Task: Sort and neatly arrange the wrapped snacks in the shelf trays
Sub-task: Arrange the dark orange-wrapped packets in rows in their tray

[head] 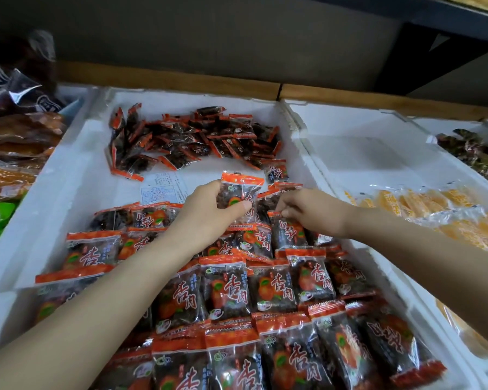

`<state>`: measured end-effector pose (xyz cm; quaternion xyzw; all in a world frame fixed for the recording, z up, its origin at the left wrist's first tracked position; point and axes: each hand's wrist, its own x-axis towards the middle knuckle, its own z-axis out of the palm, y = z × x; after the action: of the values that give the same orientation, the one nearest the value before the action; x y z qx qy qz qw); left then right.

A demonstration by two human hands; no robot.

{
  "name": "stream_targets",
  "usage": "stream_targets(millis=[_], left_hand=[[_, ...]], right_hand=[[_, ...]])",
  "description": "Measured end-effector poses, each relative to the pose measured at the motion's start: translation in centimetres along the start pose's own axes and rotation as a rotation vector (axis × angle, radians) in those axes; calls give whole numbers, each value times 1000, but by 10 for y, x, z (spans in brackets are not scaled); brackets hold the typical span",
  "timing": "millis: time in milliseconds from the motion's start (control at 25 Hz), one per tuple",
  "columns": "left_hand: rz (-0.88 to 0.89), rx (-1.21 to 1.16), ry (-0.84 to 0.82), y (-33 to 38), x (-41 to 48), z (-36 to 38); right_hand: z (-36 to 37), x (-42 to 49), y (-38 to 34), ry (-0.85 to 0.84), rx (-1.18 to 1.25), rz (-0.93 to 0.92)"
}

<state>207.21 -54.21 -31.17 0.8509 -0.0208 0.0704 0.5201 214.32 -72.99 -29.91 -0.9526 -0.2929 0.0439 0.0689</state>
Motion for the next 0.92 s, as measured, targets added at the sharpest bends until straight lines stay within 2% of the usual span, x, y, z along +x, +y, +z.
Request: stream_targets(millis=[120, 160, 200, 240, 320, 360, 480, 560, 640, 680, 800, 920], left_hand=[[13, -20, 20, 0, -1, 0], [20, -35, 20, 0, 0, 1], [31, -47, 7, 1, 0, 2], [53, -57, -22, 2, 1, 3], [133, -86, -88, 5, 0, 8], [176, -98, -102, 5, -1, 10], [219, -12, -161, 6, 0, 12], [160, 284, -302, 4, 7, 8], [115, 616, -459, 2, 18, 4], [111, 699, -501, 3, 20, 4], [127, 768, -433, 4, 22, 11], [172, 745, -360, 1, 18, 17]], right_hand=[[1, -7, 3, 77, -118, -8], [0, -10, 0, 127, -77, -23], [-4, -13, -6, 168, 78, -28], [-7, -17, -13, 171, 333, -32], [-15, -25, -27, 127, 793, -56], [-18, -29, -31, 118, 844, -66], [-27, -34, -27, 231, 704, -26], [-34, -35, -14, 350, 590, 44], [-38, -36, 0, 382, 543, 128], [-39, -37, 7, 380, 550, 162], [-40, -36, 20, 391, 621, 223], [-45, -21, 29, 482, 488, 231]])
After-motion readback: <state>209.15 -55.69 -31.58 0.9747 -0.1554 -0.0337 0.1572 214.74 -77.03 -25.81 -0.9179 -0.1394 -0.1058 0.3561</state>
